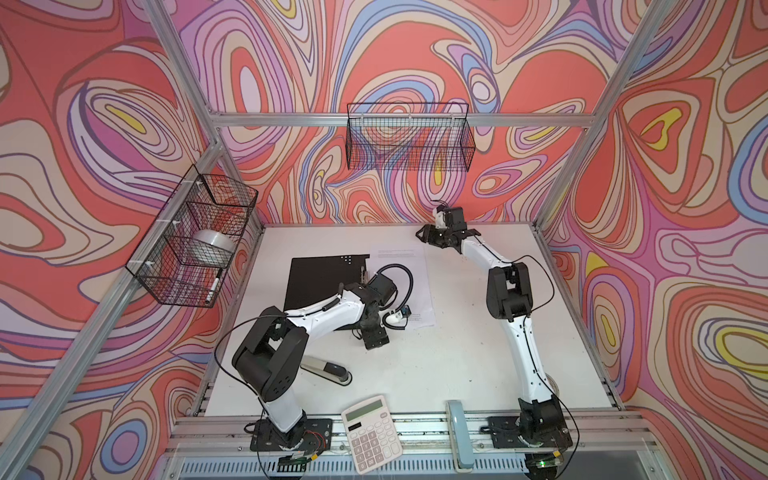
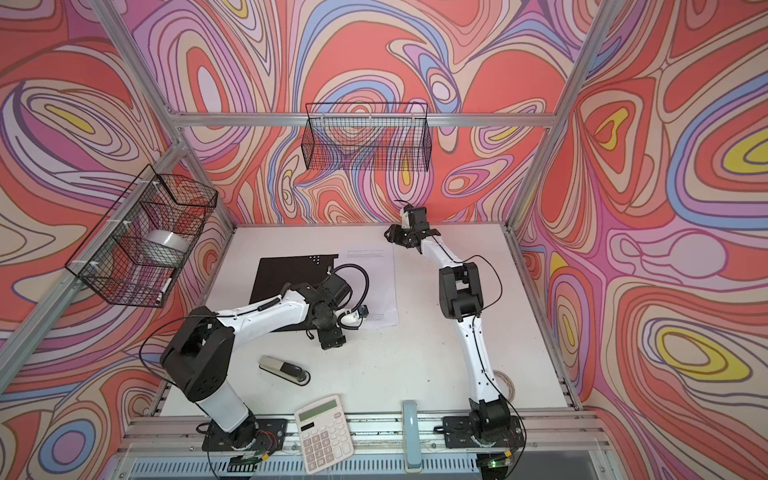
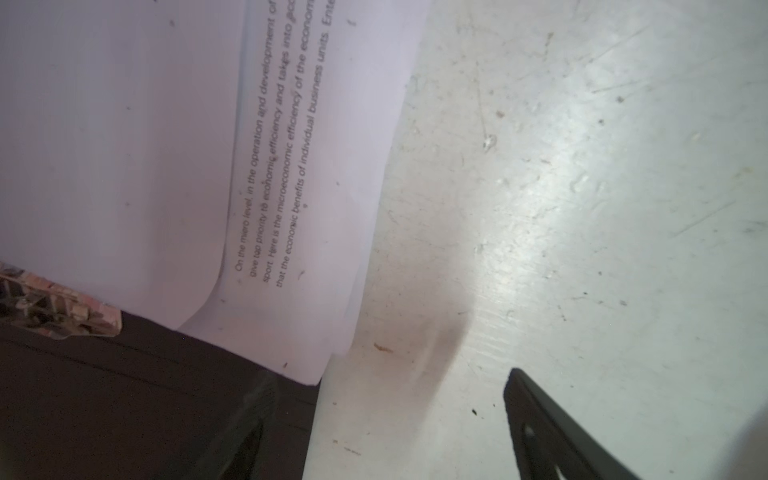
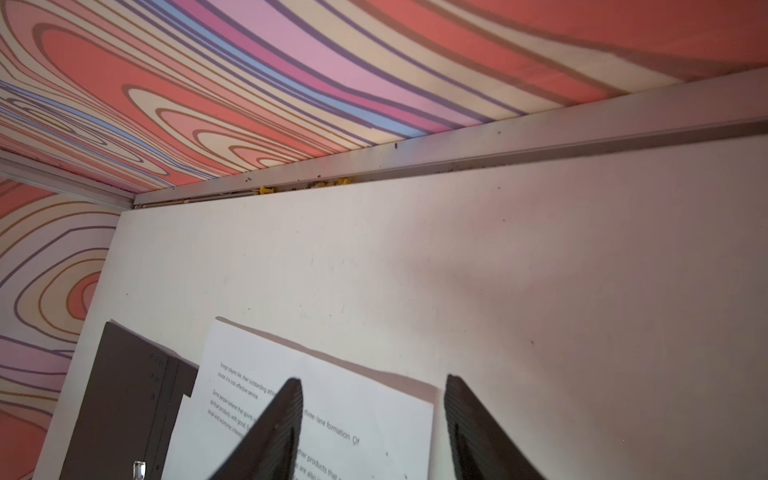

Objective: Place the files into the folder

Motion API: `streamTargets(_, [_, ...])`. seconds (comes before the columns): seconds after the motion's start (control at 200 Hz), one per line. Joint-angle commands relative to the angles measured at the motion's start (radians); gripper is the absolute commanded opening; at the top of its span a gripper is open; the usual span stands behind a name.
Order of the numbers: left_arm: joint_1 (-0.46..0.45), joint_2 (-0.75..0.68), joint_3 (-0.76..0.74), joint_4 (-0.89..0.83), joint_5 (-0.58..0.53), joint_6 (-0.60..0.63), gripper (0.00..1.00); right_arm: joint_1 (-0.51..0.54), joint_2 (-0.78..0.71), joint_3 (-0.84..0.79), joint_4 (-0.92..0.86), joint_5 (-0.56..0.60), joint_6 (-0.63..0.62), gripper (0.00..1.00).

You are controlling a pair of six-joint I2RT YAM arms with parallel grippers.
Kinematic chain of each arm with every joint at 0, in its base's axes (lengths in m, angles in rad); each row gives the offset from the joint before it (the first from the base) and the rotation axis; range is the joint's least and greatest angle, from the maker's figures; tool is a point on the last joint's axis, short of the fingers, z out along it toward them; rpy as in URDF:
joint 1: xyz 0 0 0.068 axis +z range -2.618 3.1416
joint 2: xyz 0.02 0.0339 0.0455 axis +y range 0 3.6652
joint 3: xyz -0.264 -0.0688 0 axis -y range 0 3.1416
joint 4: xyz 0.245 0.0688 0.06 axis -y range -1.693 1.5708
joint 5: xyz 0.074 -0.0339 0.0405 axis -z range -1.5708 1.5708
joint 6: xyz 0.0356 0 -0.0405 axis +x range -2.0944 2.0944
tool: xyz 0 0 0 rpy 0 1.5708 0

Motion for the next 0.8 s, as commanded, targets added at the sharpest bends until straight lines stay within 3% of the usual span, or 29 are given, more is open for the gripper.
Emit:
streamTargets(0.0, [-0.023,0.035,0.006,0.015,-0.018,0.040,0.86,-0.015,0.067,0.061,0.007,-0.082,0.019,0.57])
streamTargets(0.31, [-0.030,0.091,0.042,0.030,-0.020,0.044,0.85,-0.051,0.179,0.219,-0.075,-0.205,0.016,0.57])
streamTargets(0.791, [-0.030,0.162,0.083,0.097,-0.072,0.024,0.85,-0.055,0.224,0.242,-0.145,-0.405,-0.021,0.55])
